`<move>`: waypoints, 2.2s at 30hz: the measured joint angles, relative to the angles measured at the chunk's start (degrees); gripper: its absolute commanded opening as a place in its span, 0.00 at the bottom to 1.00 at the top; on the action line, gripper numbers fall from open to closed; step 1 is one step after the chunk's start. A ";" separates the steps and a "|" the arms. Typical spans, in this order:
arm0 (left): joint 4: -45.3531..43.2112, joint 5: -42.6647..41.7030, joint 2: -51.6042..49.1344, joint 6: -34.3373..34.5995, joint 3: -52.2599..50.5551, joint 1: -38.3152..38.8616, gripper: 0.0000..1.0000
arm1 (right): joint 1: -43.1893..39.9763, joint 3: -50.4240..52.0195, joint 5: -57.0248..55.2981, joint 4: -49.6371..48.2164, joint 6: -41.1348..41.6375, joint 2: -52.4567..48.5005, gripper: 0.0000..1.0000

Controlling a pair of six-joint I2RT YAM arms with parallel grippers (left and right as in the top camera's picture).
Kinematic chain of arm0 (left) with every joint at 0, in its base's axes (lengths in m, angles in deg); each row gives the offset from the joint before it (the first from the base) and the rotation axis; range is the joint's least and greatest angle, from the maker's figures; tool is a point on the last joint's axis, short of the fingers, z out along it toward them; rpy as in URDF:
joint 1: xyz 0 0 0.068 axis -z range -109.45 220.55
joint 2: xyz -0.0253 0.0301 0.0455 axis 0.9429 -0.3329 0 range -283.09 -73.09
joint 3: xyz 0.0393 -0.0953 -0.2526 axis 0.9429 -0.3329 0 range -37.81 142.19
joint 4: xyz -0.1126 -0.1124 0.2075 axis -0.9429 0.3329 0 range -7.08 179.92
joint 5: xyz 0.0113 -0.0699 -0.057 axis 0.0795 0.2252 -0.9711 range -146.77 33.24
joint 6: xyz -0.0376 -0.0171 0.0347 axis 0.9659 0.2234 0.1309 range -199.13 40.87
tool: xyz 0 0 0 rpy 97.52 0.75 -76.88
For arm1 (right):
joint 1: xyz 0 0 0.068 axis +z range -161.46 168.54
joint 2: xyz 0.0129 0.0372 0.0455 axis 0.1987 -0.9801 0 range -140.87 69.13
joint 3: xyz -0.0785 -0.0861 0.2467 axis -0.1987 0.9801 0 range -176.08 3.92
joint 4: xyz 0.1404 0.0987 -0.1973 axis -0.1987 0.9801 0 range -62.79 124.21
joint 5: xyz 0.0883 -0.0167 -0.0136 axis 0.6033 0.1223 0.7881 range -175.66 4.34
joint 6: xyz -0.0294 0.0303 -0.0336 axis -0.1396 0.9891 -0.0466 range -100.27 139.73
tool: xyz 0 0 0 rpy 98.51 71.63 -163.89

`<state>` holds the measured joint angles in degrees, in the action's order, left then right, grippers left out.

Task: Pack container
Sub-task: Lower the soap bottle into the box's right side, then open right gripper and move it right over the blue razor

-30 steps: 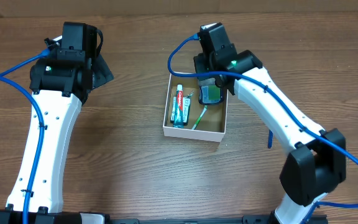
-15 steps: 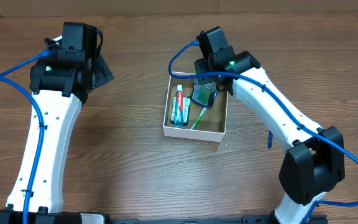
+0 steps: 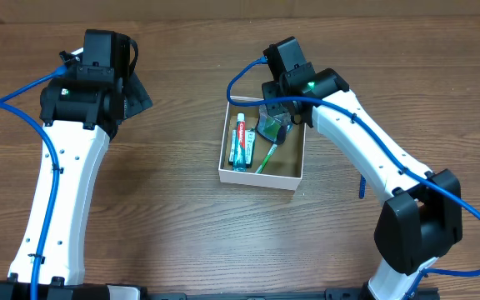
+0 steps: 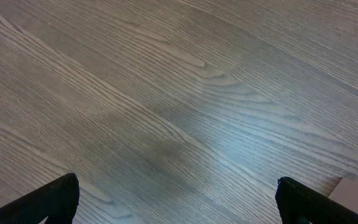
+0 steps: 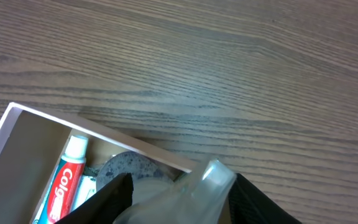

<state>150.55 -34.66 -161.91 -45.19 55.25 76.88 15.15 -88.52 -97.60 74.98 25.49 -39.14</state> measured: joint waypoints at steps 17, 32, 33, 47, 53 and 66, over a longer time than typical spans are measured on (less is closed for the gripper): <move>0.02 0.00 0.00 0.00 0.00 0.00 1.00 | 1.40 0.00 2.75 3.41 0.00 4.22 0.57; 0.00 0.00 0.00 0.00 0.00 0.00 1.00 | 2.73 0.00 2.49 6.14 0.68 10.91 0.59; 0.02 0.02 0.00 0.00 0.00 0.00 1.00 | 2.73 0.00 1.99 6.99 1.31 12.02 0.58; 0.02 0.02 0.00 0.00 0.00 0.00 1.00 | -7.72 -0.17 -5.01 33.38 17.79 28.39 0.64; 0.04 0.00 0.00 0.00 0.00 0.00 1.00 | -13.57 0.87 -4.48 36.15 21.92 28.13 0.66; 0.02 0.00 0.00 0.00 0.00 0.00 1.00 | -16.57 20.68 -0.09 24.15 24.02 28.00 0.70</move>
<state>150.58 -34.66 -161.91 -45.19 55.25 76.88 -1.42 -67.84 -97.69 99.13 49.51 -11.14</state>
